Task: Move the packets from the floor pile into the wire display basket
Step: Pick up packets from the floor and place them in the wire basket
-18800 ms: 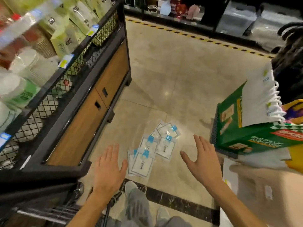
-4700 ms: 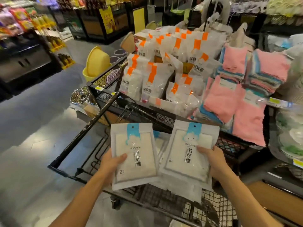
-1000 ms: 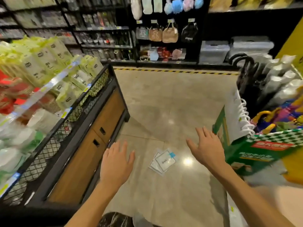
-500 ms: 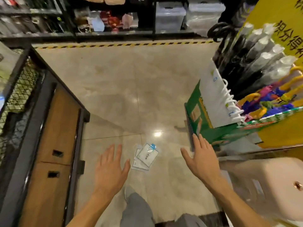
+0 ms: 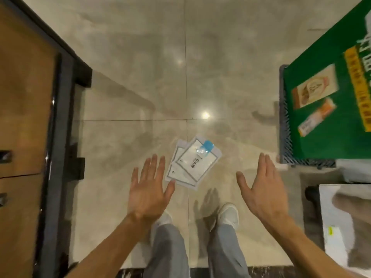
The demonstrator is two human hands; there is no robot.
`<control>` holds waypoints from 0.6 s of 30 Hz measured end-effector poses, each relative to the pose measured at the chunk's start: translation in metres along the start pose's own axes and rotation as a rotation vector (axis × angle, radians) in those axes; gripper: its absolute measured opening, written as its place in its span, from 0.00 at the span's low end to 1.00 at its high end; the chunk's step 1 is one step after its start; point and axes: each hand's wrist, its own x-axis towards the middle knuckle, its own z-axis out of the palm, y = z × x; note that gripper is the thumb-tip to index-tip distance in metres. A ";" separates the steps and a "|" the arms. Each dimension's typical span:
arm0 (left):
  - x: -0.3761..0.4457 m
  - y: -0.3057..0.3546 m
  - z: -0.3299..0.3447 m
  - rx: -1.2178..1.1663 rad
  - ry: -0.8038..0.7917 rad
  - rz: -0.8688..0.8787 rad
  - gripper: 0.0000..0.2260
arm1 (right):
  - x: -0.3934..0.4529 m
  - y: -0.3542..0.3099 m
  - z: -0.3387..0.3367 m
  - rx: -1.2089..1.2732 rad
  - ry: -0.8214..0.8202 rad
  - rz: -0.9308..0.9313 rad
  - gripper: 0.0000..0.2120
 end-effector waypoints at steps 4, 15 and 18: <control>0.072 -0.022 0.115 -0.011 0.010 -0.038 0.34 | 0.069 0.010 0.130 0.022 -0.016 0.013 0.44; 0.174 -0.077 0.375 0.035 0.019 -0.005 0.37 | 0.176 0.015 0.397 0.183 -0.003 0.161 0.62; 0.181 -0.082 0.408 0.078 0.094 -0.005 0.41 | 0.182 0.015 0.422 0.297 0.083 0.192 0.64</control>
